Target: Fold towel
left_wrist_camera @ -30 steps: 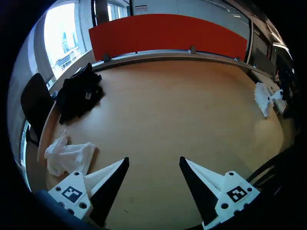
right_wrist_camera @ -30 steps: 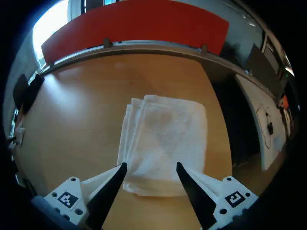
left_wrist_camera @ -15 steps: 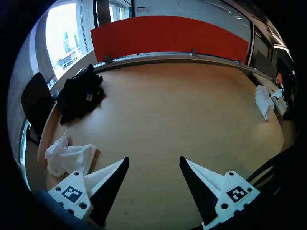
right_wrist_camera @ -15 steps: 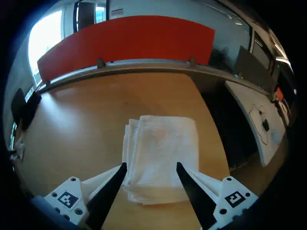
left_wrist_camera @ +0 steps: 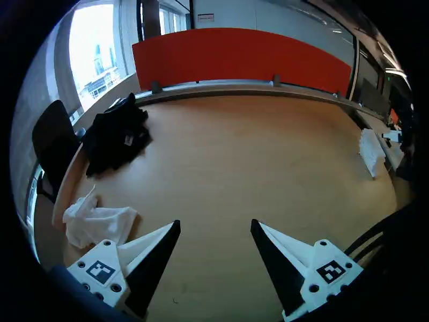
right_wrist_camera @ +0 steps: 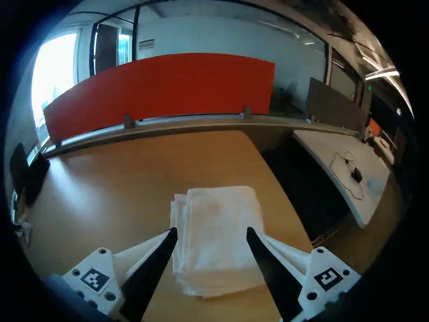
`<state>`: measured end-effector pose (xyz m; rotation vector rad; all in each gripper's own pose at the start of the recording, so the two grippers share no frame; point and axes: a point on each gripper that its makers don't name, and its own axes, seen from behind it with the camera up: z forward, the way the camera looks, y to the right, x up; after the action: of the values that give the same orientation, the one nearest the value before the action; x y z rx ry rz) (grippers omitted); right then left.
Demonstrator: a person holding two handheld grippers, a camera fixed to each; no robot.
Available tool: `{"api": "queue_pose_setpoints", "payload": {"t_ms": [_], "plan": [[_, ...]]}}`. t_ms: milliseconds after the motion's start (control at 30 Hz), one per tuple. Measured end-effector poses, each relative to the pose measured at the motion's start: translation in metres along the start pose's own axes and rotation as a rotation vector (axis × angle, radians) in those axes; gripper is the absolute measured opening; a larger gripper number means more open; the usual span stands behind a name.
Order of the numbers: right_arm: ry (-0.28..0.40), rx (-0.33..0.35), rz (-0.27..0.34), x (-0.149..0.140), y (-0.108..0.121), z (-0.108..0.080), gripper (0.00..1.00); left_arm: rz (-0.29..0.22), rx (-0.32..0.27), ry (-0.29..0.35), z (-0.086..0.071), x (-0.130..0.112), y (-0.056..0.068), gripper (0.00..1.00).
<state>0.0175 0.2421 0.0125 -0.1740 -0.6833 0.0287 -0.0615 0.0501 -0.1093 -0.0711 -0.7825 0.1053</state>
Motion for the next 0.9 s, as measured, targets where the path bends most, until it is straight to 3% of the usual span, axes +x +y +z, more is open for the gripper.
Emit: {"api": "queue_pose_setpoints", "payload": {"t_ms": [267,600,900], "plan": [[0.109,-0.017,0.003,0.022,-0.009,-0.011,1.0,0.001,0.029,0.058,0.0,0.023,-0.011,0.98],[0.286,0.007,0.015,0.061,-0.028,-0.036,1.0,-0.045,0.07,0.181,-0.006,0.066,-0.029,0.98],[0.327,0.015,-0.002,0.066,-0.042,-0.042,1.0,-0.075,0.088,0.286,-0.013,0.102,-0.039,0.98]]}}
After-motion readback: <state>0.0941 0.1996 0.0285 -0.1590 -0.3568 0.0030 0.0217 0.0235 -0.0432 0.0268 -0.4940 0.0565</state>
